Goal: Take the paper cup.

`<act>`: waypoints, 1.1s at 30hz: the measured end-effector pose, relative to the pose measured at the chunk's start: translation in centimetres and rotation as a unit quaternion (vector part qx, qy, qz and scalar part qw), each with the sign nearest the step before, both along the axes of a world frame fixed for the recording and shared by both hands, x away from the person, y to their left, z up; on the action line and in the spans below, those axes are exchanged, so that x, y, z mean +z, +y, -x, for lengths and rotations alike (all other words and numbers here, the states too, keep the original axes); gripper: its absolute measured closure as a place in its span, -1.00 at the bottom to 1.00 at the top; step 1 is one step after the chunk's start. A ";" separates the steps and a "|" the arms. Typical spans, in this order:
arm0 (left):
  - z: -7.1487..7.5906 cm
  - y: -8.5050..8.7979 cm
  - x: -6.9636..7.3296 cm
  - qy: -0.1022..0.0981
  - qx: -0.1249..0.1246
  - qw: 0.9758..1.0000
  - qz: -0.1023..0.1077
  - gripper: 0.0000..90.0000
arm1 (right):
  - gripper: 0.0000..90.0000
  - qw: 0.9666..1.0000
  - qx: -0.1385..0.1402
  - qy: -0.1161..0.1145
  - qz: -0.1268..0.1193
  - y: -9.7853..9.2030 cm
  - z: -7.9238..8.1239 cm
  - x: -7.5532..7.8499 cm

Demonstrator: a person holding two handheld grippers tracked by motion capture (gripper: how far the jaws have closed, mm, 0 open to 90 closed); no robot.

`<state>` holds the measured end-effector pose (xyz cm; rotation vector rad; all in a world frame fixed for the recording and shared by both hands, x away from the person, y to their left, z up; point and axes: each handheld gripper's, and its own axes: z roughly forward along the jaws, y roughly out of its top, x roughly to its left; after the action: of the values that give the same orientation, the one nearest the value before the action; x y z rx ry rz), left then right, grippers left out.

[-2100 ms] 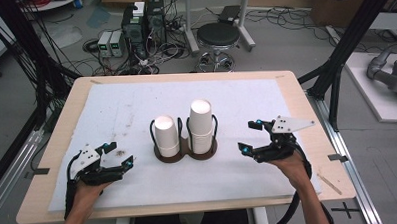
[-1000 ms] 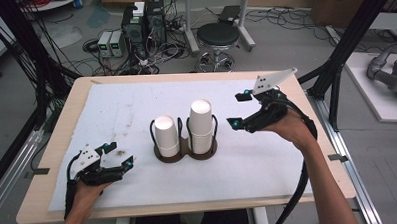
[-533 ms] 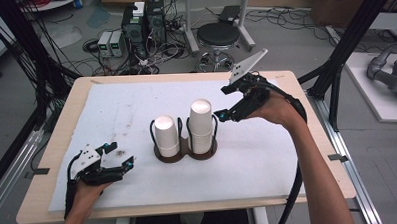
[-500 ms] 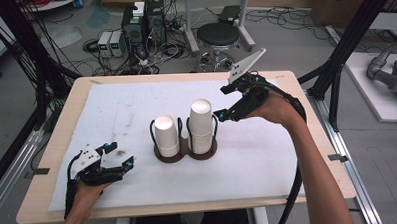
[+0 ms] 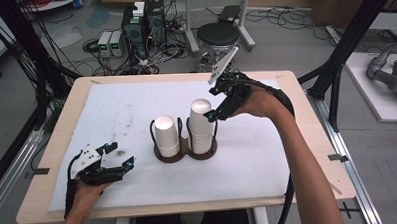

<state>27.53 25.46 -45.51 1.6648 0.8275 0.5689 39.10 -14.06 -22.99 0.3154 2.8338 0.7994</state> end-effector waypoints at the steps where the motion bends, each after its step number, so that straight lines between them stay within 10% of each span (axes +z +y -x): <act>1: 0.0 0.0 0.0 0.000 0.000 1.000 0.000 -0.64 | -0.63 1.000 0.001 0.000 0.005 0.2 -0.1 0.0; 26: -0.1 0.0 0.0 0.008 -0.003 1.000 0.000 -0.64 | -0.62 0.999 0.005 0.035 0.034 2.5 -2.0 -2.3; 33: -0.2 0.0 0.0 0.007 -0.004 1.000 -0.001 -0.64 | -0.25 0.999 0.012 0.038 0.037 2.4 -1.7 -2.1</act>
<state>27.69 25.42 -45.49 1.6756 0.8301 0.5522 40.85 -11.62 -25.06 0.3073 2.9345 0.6994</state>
